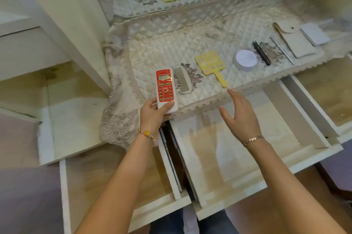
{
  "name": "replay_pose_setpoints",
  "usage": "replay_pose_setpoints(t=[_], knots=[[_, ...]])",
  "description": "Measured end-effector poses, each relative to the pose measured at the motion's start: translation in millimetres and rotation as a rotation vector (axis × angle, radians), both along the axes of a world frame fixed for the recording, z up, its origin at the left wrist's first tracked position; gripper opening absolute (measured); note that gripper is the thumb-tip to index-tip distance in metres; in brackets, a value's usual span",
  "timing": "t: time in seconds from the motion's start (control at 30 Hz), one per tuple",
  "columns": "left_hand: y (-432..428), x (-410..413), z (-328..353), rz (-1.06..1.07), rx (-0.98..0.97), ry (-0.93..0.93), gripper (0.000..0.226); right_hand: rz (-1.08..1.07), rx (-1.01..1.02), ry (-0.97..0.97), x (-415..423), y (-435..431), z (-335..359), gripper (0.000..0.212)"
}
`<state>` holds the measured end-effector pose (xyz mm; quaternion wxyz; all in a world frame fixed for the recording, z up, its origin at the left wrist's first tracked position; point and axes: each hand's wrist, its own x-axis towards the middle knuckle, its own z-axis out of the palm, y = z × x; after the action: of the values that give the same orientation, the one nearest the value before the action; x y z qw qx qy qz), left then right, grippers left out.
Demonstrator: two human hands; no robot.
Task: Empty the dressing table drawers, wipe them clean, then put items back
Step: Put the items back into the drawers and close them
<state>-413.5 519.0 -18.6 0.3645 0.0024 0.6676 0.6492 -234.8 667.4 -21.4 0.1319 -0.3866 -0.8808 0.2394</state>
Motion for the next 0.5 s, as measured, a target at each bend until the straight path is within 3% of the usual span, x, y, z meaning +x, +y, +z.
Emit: replay_pose_setpoints(t=[0.23,0.5], knots=[[48.0,43.0,11.9,-0.006,0.04,0.022,0.027,-0.065,-0.056,0.039,45.5,62.8,5.0,0.059],[146.4,121.3,9.8,0.044,0.037,0.026,0.035,-0.047,-0.164,0.061,107.6,193.3,-1.2,0.059]])
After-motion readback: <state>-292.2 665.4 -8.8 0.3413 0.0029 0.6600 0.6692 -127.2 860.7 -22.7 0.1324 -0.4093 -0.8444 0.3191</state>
